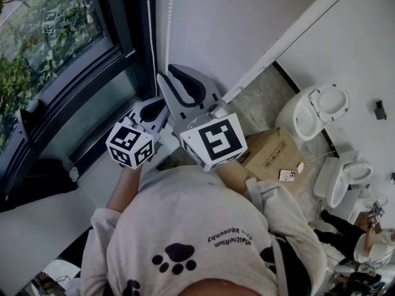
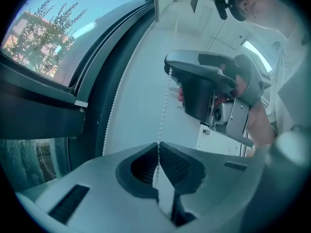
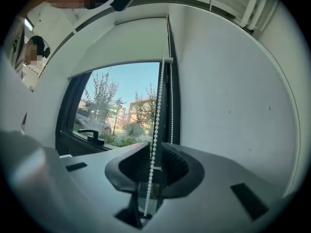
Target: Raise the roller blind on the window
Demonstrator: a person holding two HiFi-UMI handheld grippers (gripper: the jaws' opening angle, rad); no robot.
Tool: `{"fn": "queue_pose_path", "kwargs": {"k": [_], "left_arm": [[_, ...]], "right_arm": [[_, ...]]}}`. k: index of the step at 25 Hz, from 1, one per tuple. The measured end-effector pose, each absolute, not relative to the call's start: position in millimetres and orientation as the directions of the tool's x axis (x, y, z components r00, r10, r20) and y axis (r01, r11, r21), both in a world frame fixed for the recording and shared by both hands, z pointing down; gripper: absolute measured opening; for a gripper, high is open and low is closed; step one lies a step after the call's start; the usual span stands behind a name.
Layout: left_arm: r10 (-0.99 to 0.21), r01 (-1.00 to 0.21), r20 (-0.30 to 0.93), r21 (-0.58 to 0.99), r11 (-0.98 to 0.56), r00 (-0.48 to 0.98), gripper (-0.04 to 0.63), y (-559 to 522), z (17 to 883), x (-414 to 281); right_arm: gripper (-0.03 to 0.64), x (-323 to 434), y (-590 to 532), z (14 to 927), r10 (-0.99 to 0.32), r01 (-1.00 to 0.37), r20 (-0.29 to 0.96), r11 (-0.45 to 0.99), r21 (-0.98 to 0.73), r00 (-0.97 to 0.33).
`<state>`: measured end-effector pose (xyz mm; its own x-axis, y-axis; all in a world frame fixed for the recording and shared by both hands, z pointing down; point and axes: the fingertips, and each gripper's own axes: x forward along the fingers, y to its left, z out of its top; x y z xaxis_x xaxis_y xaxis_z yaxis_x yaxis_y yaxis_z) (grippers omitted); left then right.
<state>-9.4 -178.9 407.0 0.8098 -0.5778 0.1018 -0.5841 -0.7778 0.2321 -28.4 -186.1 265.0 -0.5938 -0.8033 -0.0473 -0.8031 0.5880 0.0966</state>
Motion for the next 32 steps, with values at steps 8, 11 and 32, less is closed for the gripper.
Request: {"fn": "queue_pose_path", "kwargs": {"k": [8,11,32], "left_arm": [[-0.581,-0.586,0.096,0.229,-0.777,0.808,0.015,-178,408,-9],[-0.583,-0.586,0.09,0.228,-0.777,0.807,0.015,-177,408,-9],[-0.592,-0.641,0.256,0.202,-0.74,0.764,0.014,-174,519,-15]], "right_arm": [[0.033,-31,-189,238,-0.801,-0.804,-0.083,0.585,0.105,-0.593],[0.021,-32,-189,238,-0.797,-0.8,-0.076,0.592,0.096,-0.599],[0.015,-31,-188,350,-0.816,-0.814,0.067,0.578,0.064,-0.574]]}}
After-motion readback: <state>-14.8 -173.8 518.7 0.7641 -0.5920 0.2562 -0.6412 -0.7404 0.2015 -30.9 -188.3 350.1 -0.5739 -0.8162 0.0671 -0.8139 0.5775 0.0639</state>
